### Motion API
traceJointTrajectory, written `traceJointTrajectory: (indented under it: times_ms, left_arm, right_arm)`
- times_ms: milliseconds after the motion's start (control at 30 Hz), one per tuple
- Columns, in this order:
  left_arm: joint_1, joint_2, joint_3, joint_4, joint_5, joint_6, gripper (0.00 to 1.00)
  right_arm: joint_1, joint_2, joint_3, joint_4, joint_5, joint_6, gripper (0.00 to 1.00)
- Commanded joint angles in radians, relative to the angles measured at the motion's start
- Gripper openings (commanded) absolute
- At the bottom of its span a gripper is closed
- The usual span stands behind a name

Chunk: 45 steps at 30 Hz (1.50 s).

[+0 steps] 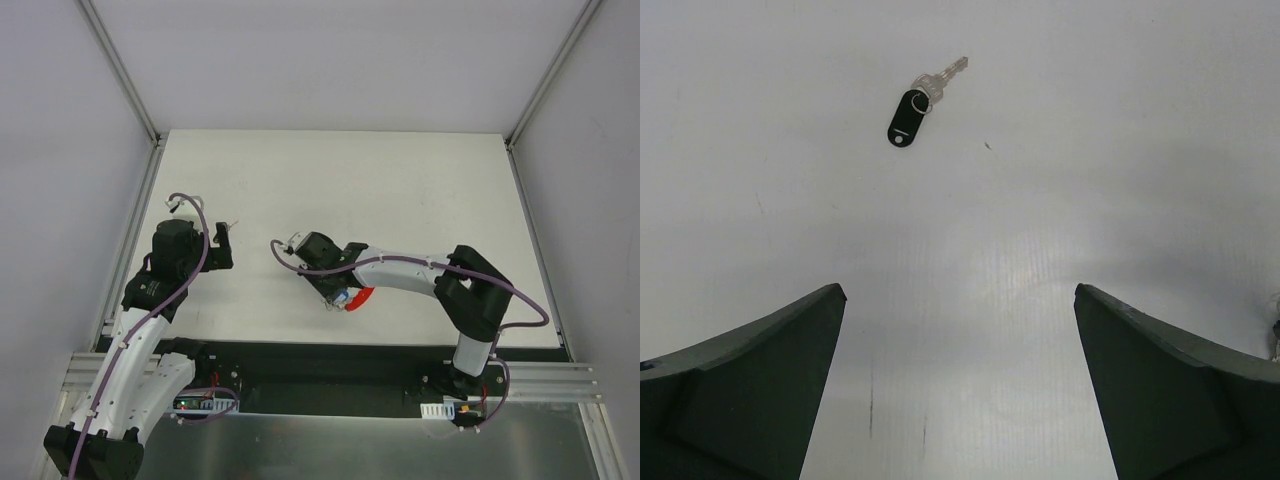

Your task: Put the keys on the keyring

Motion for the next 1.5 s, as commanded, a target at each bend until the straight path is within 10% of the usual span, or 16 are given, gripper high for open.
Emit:
traceJointTrajectory:
  times_ms: [0, 267, 767, 1067, 1467]
  left_arm:
    - [0.005, -0.005, -0.002, 0.016, 0.009, 0.013, 0.99]
    - [0.005, -0.003, -0.005, 0.017, 0.016, 0.016, 0.99]
    - [0.005, -0.006, -0.007, 0.019, 0.015, 0.021, 0.99]
    - [0.005, -0.014, -0.01, 0.019, 0.018, 0.021, 0.99]
    - [0.005, -0.017, -0.013, 0.02, 0.029, 0.021, 0.99]
  right_arm:
    - [-0.041, -0.072, -0.084, 0.224, -0.11, 0.051, 0.01]
    - [-0.038, -0.023, -0.032, 0.171, -0.012, -0.024, 0.02]
    - [-0.064, -0.066, -0.248, 0.579, -0.106, 0.012, 0.01]
    - [-0.069, -0.11, -0.062, 0.179, -0.029, 0.043, 0.29]
    - [-0.078, 0.035, 0.183, -0.115, -0.135, -0.012, 0.31]
